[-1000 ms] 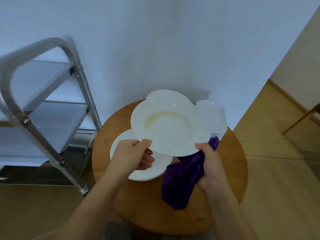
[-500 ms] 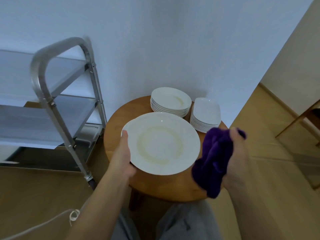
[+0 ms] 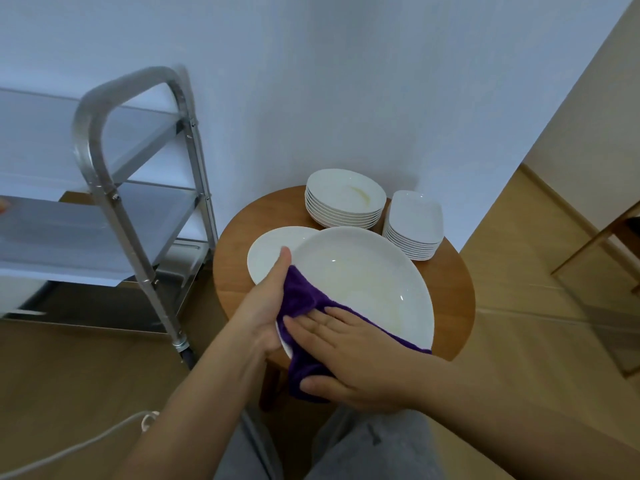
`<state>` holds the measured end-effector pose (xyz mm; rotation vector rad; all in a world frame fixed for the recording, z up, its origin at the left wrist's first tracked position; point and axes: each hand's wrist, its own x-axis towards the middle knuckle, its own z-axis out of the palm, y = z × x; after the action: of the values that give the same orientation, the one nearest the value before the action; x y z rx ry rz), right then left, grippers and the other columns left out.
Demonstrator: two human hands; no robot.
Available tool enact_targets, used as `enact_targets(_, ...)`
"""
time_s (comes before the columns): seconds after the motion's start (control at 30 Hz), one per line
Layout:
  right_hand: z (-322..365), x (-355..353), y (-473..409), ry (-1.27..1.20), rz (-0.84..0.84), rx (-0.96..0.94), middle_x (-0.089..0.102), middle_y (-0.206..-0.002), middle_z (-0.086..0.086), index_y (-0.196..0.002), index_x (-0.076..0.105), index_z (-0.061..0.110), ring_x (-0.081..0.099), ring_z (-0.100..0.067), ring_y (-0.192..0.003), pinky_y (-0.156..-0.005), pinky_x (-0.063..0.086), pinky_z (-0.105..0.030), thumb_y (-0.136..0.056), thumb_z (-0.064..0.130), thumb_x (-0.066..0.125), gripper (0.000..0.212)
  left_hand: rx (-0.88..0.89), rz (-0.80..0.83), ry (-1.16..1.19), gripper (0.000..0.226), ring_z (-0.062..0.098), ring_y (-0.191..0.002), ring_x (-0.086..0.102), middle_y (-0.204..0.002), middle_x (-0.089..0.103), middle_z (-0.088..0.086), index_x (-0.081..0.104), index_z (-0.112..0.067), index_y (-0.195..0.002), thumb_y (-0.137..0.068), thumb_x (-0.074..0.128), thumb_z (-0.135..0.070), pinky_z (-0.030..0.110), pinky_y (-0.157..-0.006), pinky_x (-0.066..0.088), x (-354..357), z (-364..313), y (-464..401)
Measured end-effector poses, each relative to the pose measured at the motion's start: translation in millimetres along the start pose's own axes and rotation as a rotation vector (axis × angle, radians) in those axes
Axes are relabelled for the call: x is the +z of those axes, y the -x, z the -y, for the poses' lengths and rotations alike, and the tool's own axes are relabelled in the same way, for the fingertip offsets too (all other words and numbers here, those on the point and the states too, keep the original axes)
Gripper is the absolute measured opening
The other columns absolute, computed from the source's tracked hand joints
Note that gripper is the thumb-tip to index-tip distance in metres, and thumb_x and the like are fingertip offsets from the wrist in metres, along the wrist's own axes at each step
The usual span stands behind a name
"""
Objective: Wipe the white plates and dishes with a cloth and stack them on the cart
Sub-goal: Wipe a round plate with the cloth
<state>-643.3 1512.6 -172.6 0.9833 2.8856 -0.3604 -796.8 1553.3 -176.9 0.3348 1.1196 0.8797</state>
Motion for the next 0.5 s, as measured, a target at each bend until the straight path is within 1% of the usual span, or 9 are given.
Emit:
enact_targets(0.07,-5,4,-8,0.115,-0.085,0.017,0.010,-0.159,0.003,-0.151,0.001,0.025,0.001,-0.009,-0.144,-0.101,-0.025,-0.013,-0.096,0.058,0.021,0.067,-0.022,0.033,-0.046,0.063,0.029,-0.085,0.067,-0.089,0.073,0.014,0.061,-0.012,-0.105,-0.076,0.053,-0.067,0.034,-0.056,0.056,0,1,0)
enact_targets(0.1,-10,5,-12,0.178,-0.145,0.025,0.017,-0.158,0.001,-0.151,0.007,0.023,0.006,-0.013,-0.145,-0.104,-0.023,-0.017,-0.096,0.058,0.021,0.066,-0.037,0.054,-0.054,0.062,0.030,-0.087,0.067,-0.087,0.074,0.014,0.062,-0.012,-0.104,-0.077,0.052,-0.067,0.036,-0.059,0.056,-1,1,0)
enact_targets(0.17,-19,3,-20,0.270,-0.216,0.050,0.027,-0.154,-0.002,-0.150,0.017,0.020,0.015,-0.017,-0.144,-0.108,-0.016,-0.025,-0.096,0.055,0.022,0.064,-0.040,0.110,-0.026,0.060,0.032,-0.092,0.066,-0.091,0.073,0.014,0.064,-0.016,-0.107,-0.079,0.049,-0.066,0.039,-0.062,0.056,-3,1,1)
enact_targets(0.2,-24,2,-25,0.283,-0.232,0.073,0.029,-0.153,-0.002,-0.149,0.019,0.020,0.017,-0.018,-0.143,-0.109,-0.014,-0.028,-0.095,0.055,0.022,0.064,-0.029,0.134,-0.013,0.058,0.033,-0.092,0.066,-0.093,0.073,0.014,0.063,-0.018,-0.110,-0.081,0.047,-0.066,0.039,-0.061,0.057,-3,2,1)
enact_targets(0.3,-45,-6,-37,0.281,-0.302,0.186,0.022,-0.156,-0.002,-0.150,0.010,0.024,0.011,-0.019,-0.145,-0.112,-0.010,-0.031,-0.093,0.057,0.019,0.067,0.055,0.105,-0.051,0.048,0.030,-0.084,0.069,-0.090,0.074,0.011,0.058,-0.027,-0.111,-0.082,0.046,-0.064,0.036,-0.056,0.057,-1,10,4)
enact_targets(0.37,-61,-14,-39,0.296,-0.355,0.268,0.015,-0.158,-0.003,-0.150,0.004,0.027,0.005,-0.021,-0.145,-0.113,-0.007,-0.034,-0.092,0.059,0.019,0.068,0.116,0.089,-0.033,0.040,0.027,-0.078,0.072,-0.089,0.074,0.008,0.058,-0.030,-0.109,-0.083,0.050,-0.060,0.035,-0.058,0.057,2,17,6)
enact_targets(0.43,-71,-18,-38,0.307,-0.387,0.320,0.014,-0.158,-0.005,-0.150,0.006,0.029,0.009,-0.025,-0.145,-0.115,0.003,-0.038,-0.091,0.060,0.022,0.069,0.162,0.087,0.024,0.033,0.027,-0.080,0.072,-0.092,0.074,0.007,0.057,-0.031,-0.111,-0.085,0.054,-0.053,0.038,-0.063,0.059,2,22,6)
enact_targets(0.47,-73,-18,-37,0.315,-0.417,0.350,0.021,-0.156,-0.007,-0.150,0.011,0.028,0.017,-0.028,-0.142,-0.113,0.012,-0.041,-0.090,0.060,0.025,0.070,0.181,0.089,0.054,0.032,0.028,-0.081,0.071,-0.093,0.074,0.007,0.057,-0.031,-0.112,-0.086,0.055,-0.050,0.040,-0.065,0.059,2,23,5)
enact_targets(0.5,-75,-19,-35,0.322,-0.454,0.392,0.031,-0.150,-0.008,-0.150,0.016,0.027,0.027,-0.030,-0.136,-0.109,0.022,-0.042,-0.089,0.061,0.029,0.071,0.198,0.097,0.086,0.030,0.027,-0.081,0.072,-0.092,0.074,0.007,0.057,-0.032,-0.111,-0.086,0.056,-0.047,0.041,-0.065,0.058,1,23,5)
